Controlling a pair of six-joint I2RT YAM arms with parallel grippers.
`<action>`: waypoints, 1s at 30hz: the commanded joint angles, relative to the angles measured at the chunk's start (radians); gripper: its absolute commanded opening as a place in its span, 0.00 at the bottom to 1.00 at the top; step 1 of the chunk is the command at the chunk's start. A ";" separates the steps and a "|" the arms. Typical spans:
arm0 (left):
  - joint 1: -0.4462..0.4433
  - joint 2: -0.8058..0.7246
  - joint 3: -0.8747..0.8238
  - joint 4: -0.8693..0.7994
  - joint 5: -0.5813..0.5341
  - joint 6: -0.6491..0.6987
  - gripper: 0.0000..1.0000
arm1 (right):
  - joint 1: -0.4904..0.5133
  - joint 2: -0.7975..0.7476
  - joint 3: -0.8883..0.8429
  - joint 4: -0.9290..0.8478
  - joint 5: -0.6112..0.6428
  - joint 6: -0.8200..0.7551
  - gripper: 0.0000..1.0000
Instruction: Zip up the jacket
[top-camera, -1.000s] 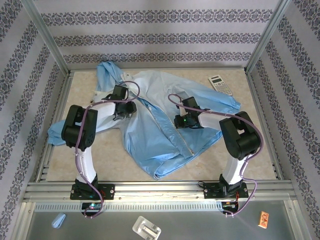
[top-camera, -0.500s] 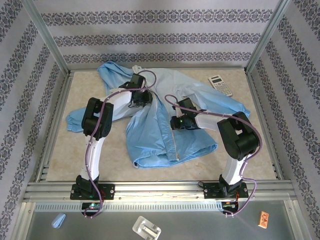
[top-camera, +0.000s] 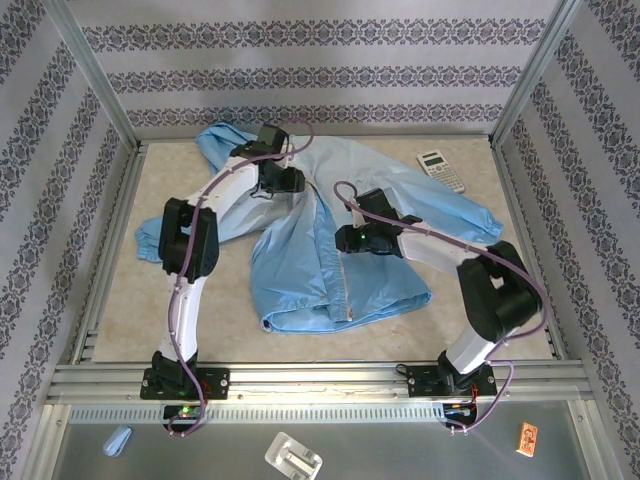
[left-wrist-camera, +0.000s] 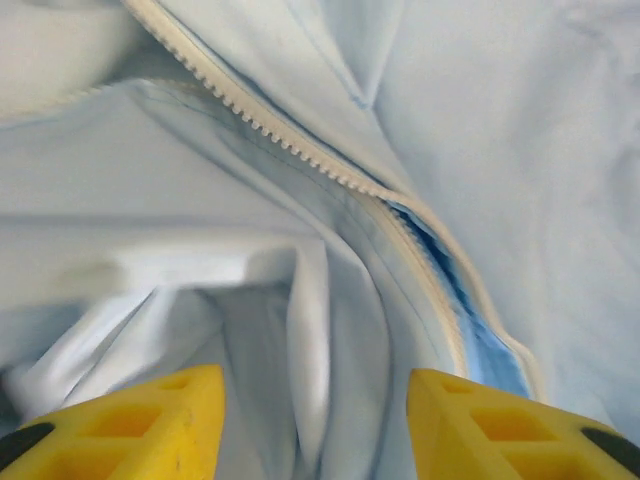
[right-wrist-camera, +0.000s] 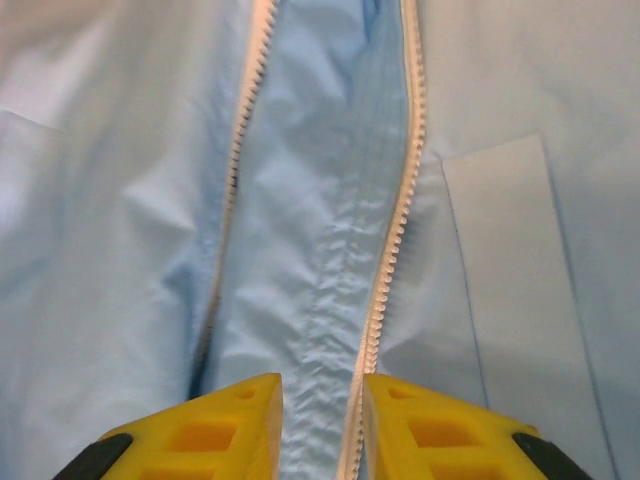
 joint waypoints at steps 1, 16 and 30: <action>0.007 -0.181 -0.086 -0.106 -0.028 0.034 0.53 | 0.018 -0.077 -0.008 -0.079 0.032 0.033 0.28; -0.440 -0.744 -0.931 0.148 -0.155 -0.396 0.56 | 0.222 -0.227 -0.236 -0.070 0.012 0.179 0.27; -0.632 -0.574 -0.987 0.293 -0.272 -0.538 0.67 | 0.257 -0.164 -0.322 0.039 -0.038 0.249 0.18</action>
